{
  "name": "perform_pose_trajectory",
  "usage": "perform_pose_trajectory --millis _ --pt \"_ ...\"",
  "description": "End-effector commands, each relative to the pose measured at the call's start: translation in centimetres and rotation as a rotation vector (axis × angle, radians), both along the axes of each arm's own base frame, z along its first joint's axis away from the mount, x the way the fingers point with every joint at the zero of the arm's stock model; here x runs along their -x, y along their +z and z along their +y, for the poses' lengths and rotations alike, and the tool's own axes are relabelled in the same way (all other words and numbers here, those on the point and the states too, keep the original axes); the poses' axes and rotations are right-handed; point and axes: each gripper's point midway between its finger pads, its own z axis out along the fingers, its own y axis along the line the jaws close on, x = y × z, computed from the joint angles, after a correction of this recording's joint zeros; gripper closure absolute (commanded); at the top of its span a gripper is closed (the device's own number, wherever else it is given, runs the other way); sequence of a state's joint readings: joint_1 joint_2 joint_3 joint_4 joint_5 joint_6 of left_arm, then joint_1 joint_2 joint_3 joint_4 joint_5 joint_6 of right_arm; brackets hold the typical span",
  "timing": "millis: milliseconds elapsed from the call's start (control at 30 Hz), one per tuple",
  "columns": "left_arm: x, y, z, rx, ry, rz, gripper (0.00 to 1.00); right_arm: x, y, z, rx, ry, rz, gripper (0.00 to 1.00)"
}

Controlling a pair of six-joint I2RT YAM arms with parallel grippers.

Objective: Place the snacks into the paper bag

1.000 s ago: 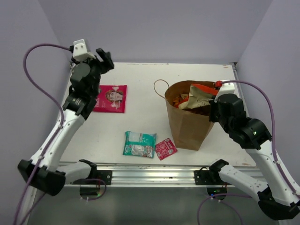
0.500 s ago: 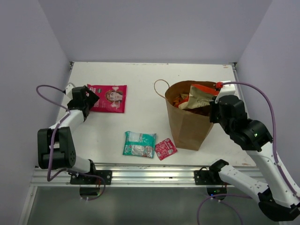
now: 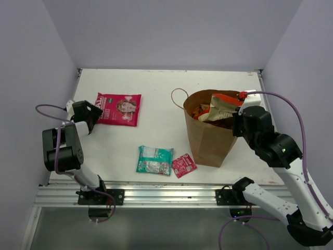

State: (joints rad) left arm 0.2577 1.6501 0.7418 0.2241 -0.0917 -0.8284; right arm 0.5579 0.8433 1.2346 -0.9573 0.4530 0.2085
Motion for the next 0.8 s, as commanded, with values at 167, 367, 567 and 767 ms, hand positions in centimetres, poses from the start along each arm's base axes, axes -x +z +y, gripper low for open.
perform_pose_trajectory --millis 167,367,567,767 --pt "-2.4 1.1 0.2 0.016 -0.030 -0.087 0.99 -0.5 0.4 0.4 -0.003 0.012 -0.019 1.00" --pt "-3.0 3.9 -0.1 0.006 -0.056 -0.165 1.00 -1.3 0.0 1.6 -0.015 0.051 -0.019 1.00" --pt "-3.6 9.1 -1.8 0.026 -0.134 -0.295 1.00 -3.4 -1.0 4.1 -0.028 0.113 -0.008 1.00" --pt "-3.8 15.5 -3.5 0.010 -0.209 -0.431 1.00 -5.2 -0.1 5.5 -0.029 0.147 -0.030 1.00"
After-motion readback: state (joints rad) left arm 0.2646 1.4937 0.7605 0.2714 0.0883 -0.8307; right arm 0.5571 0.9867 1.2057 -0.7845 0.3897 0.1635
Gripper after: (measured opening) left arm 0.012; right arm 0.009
